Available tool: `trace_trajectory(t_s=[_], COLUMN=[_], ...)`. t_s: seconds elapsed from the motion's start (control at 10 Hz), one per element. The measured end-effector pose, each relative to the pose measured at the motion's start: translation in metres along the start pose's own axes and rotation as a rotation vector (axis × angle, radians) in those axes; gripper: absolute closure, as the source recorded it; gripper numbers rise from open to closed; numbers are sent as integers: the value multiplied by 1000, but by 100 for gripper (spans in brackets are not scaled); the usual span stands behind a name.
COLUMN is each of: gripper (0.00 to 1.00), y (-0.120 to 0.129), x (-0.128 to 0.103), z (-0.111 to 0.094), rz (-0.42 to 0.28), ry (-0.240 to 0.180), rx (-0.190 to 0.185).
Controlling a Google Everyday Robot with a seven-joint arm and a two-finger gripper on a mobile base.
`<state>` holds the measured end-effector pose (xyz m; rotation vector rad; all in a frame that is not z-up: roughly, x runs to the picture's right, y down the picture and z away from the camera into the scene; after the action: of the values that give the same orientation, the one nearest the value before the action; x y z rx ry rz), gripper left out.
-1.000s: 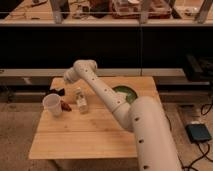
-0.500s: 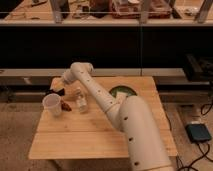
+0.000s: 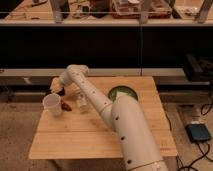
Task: Place the eraser in the ceramic cup
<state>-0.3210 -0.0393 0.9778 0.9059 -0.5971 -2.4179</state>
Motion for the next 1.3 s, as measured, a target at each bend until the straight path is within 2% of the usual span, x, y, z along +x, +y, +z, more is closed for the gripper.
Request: trace_trajectory(t_s=[0.4, 1.0, 1.3], gripper=[27, 27, 30], y=[-9, -13, -17], x=[-12, -34, -40], z=[21, 29, 33], rz=[2, 18, 31], ry=[-12, -71, -81], rx=[18, 45, 66])
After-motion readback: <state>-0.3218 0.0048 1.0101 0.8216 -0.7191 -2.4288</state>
